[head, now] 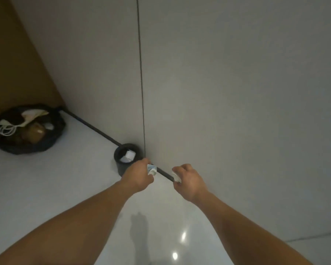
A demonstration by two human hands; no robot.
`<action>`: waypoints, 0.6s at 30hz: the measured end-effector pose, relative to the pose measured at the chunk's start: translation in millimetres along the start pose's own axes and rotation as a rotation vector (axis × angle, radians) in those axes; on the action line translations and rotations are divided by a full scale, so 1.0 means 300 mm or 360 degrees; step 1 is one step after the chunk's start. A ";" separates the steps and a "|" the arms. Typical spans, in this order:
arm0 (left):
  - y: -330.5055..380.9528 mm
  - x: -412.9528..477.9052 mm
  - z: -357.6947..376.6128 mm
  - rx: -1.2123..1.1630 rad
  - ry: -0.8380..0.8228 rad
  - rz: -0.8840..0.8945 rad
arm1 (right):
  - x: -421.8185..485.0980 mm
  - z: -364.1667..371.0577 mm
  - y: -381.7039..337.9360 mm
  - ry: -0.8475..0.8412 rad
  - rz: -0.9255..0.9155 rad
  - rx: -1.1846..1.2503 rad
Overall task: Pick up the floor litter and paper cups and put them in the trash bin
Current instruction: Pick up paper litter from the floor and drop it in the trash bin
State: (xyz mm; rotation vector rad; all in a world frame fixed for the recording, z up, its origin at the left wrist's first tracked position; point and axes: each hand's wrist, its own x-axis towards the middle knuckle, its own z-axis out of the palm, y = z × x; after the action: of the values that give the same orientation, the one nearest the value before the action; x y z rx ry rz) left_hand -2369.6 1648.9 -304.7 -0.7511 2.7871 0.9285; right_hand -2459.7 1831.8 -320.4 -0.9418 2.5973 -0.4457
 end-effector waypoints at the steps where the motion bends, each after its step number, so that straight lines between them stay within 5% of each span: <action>1: -0.064 -0.003 -0.050 0.0002 0.0031 -0.0032 | 0.040 0.014 -0.071 -0.0005 -0.0054 -0.0015; 8: -0.365 0.056 -0.276 0.0001 0.0131 -0.0189 | 0.272 0.072 -0.427 -0.0060 -0.0271 -0.0075; 18: -0.514 0.408 -0.448 -0.0030 0.0215 -0.0331 | 0.795 0.065 -0.555 -0.0181 -0.0412 -0.0156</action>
State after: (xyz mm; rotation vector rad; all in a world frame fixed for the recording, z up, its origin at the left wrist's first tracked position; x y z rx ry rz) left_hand -2394.4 1411.8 -309.4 -1.1208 2.7455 0.8973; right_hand -2531.8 1549.3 -320.9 -1.3051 2.4235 -0.3211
